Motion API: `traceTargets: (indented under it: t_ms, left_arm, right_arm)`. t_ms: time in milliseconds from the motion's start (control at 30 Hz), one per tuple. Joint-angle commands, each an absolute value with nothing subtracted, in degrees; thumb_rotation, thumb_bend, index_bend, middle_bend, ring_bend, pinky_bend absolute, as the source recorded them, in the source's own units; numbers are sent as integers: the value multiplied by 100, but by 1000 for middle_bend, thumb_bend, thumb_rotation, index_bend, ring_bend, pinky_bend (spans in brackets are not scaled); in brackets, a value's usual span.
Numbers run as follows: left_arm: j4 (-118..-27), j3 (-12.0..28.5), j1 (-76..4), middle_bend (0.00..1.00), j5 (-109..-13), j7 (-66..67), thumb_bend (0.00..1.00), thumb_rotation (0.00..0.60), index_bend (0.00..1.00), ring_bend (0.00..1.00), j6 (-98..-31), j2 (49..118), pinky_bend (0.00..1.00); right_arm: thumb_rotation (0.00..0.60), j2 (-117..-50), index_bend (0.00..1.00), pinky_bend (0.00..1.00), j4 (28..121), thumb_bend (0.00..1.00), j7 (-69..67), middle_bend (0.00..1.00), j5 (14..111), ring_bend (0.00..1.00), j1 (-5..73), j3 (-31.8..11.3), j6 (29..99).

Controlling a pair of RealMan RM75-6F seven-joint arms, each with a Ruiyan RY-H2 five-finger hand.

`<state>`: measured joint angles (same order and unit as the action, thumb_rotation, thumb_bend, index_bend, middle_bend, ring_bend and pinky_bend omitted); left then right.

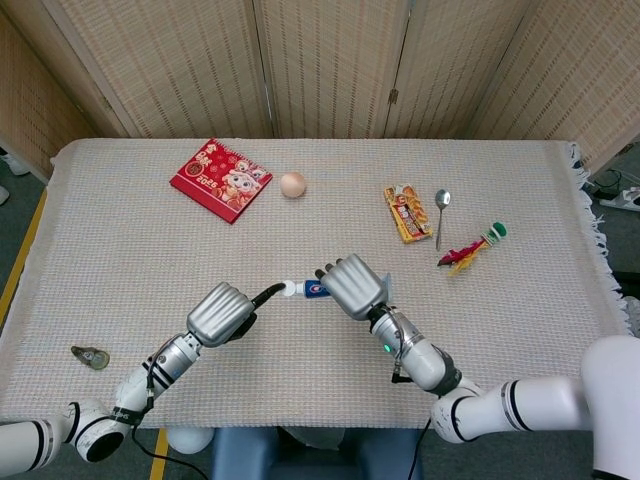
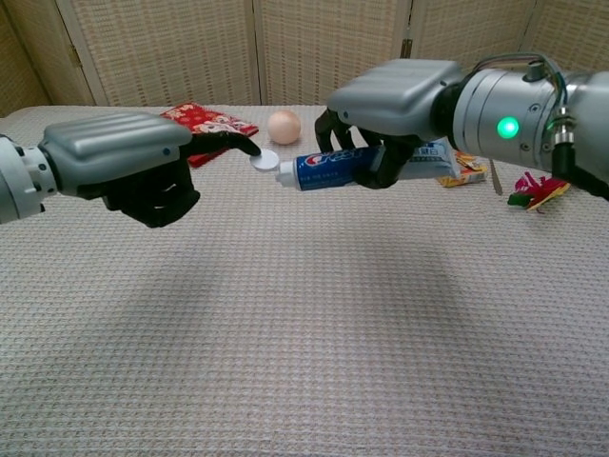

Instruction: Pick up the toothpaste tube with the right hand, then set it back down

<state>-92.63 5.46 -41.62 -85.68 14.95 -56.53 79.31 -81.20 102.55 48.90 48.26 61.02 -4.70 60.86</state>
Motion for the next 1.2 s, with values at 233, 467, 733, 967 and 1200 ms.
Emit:
traceTargets:
  t_ms: [233, 467, 733, 967, 1200]
  left_arm:
    - [-9277, 499, -4172, 936, -8550, 1361, 700, 600, 144, 848, -5662, 8030, 818]
    - [-9344, 520, -4145, 936, -8478, 964, 699, 600, 143, 841, -5705, 8019, 818]
    - [-9416, 725, -3836, 770, -8293, -390, 644, 600, 140, 670, -6162, 7677, 791]
    - [-9700, 1066, -3659, 286, -7974, -2430, 290, 600, 142, 239, -6159, 7142, 366]
    - [-10103, 1200, -3673, 77, -8125, -3907, 155, 158, 101, 44, -5936, 6842, 24]
  right_arm:
    - [600, -8090, 765, 692, 10345, 875, 4337, 658, 5078, 774, 5952, -627, 6009]
    - [600, -8186, 766, 692, 10279, 875, 3661, 658, 5327, 770, 5803, -755, 5871]
    - [600, -8307, 766, 693, 9936, 874, 2724, 658, 5915, 770, 5448, -703, 5871]
    - [600, -8607, 766, 693, 9465, 874, 1473, 658, 6581, 778, 5152, -599, 5632]
    - [600, -9003, 766, 693, 9248, 874, 594, 658, 6797, 776, 5068, -751, 5416]
